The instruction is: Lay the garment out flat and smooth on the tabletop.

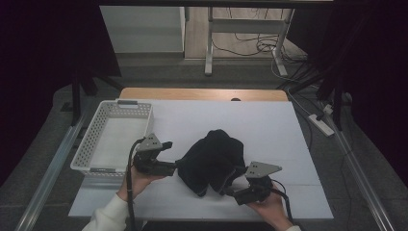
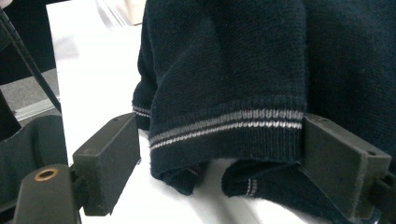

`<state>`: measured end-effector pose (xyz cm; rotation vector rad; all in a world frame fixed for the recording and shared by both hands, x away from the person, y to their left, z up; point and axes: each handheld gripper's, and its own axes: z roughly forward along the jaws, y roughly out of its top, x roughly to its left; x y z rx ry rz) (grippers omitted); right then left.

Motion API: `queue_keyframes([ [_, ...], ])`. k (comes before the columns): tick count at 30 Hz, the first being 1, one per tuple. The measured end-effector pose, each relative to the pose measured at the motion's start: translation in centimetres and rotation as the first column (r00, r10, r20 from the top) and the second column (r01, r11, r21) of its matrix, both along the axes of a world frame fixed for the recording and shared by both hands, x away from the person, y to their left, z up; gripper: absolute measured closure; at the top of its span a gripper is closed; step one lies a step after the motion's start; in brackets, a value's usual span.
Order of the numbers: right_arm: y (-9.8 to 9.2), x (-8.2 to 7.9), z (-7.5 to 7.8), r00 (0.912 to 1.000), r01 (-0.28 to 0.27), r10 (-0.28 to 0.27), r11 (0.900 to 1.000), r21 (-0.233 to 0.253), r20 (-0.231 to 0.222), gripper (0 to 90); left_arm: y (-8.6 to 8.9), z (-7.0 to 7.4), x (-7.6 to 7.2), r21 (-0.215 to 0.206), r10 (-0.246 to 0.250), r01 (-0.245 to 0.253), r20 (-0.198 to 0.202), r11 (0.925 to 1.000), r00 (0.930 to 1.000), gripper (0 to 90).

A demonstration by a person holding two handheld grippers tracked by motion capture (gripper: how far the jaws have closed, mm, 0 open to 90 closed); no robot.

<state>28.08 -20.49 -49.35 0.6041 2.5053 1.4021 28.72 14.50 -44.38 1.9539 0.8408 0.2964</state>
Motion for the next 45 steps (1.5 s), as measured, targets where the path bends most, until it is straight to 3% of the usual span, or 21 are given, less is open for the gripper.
queue_keyframes([
  [4,0.2,0.0,0.1,1.0000,0.000,0.000,1.000,0.007,-0.003,19.6,-0.1,0.0,0.0,-0.002,-0.005,0.005,0.001,1.0000,1.0000,20.5],
  [12,1.2,0.3,-0.3,1.0000,-0.003,0.003,1.000,-0.029,0.009,33.3,-0.6,-0.3,0.0,0.006,-0.017,0.017,-0.008,0.9998,0.9998,20.6],
  [13,1.4,0.4,-0.3,0.9999,0.006,-0.005,0.999,-0.048,0.015,40.8,-0.7,-0.4,0.0,0.008,-0.018,0.018,-0.010,0.9998,0.9998,20.6],
  [14,1.4,0.4,-0.3,0.9999,0.006,-0.005,0.999,-0.048,0.015,40.8,-0.7,-0.5,0.0,0.010,-0.019,0.019,-0.012,0.9998,0.9997,20.6],
  [15,1.5,0.6,-0.4,0.9999,0.004,-0.003,0.999,-0.053,0.012,54.4,-0.8,-0.6,0.0,0.013,-0.021,0.021,-0.015,0.9997,0.9997,20.6],
  [18,1.4,0.7,-0.1,0.9999,0.002,-0.001,0.997,-0.071,0.017,70.1,-0.9,-0.6,0.0,0.015,-0.023,0.024,-0.016,0.9996,0.9996,20.6],
  [26,1.0,0.4,1.5,0.9971,0.007,-0.002,0.998,-0.059,0.076,74.2,-0.9,-0.6,0.1,0.015,-0.023,0.023,-0.015,0.9996,0.9996,20.7],
  [29,0.8,0.3,3.1,0.9935,0.014,-0.012,1.000,-0.021,0.113,74.5,-0.8,-0.5,0.0,0.011,-0.022,0.022,-0.011,0.9997,0.9997,20.8],
  [31,0.6,0.3,5.2,0.9890,0.014,-0.019,0.999,0.034,0.147,74.8,-0.8,-0.5,0.0,0.009,-0.021,0.021,-0.008,0.9997,0.9997,20.8],
  [33,0.6,0.3,5.9,0.9867,0.015,-0.023,0.999,0.047,0.161,74.8,-0.7,-0.4,0.0,0.007,-0.020,0.020,-0.006,0.9998,0.9998,20.8],
  [38,1.0,1.0,8.9,0.9703,0.027,-0.041,0.998,0.062,0.238,75.0,-0.5,-0.2,0.0,0.001,-0.014,0.014,0.002,0.9999,0.9999,20.8],
  [45,1.9,3.5,9.2,0.9678,0.063,-0.077,0.996,0.065,0.239,74.9,-0.3,-0.1,-0.1,-0.003,-0.010,0.010,0.007,0.9999,0.9999,20.8],
])
